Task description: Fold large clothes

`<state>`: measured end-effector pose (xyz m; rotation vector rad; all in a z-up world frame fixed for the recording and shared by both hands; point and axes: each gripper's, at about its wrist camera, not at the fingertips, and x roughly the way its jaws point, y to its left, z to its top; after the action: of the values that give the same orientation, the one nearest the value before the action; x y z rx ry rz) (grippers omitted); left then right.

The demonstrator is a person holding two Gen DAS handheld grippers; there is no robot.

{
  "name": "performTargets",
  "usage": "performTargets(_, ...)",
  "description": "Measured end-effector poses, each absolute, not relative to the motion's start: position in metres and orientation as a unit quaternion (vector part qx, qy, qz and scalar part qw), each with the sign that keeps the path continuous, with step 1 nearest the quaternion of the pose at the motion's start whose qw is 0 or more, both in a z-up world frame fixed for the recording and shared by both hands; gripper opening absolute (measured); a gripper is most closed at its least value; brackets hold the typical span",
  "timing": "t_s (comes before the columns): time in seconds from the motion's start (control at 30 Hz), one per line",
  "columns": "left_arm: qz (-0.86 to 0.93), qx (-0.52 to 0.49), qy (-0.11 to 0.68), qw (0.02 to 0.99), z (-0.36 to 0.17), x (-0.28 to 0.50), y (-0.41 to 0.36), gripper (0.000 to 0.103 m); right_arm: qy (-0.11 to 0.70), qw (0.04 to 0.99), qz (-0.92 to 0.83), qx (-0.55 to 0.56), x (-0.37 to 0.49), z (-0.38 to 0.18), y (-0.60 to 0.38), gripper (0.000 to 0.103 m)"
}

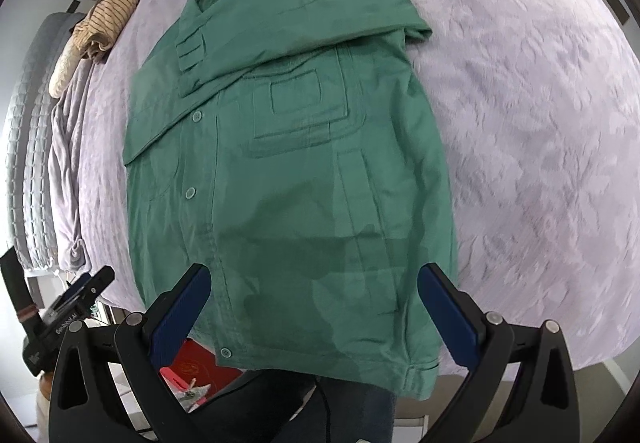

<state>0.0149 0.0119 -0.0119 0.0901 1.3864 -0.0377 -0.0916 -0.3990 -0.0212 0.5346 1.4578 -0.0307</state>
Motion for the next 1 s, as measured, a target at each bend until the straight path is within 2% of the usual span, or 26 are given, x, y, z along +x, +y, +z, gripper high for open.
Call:
performTargets(0.37,-0.026,0.041,0.657,0.752,-0.044,-0.019,0.061,0.103,0.649,0.704,-0.010,0.286,-0.129,-0.049,-0.360,0.103)
performTargets(0.63,-0.034,-0.007,0.679,0.734,-0.069,-0.037,0.115,0.103,0.657,0.677,0.008,0.331,-0.165,-0.072,-0.340,0.103)
performTargets(1.0,-0.060,-0.040,0.707,0.703,-0.129,-0.022,0.144,0.103,0.600,0.705,-0.136,0.354,-0.211,-0.083,-0.418,0.103)
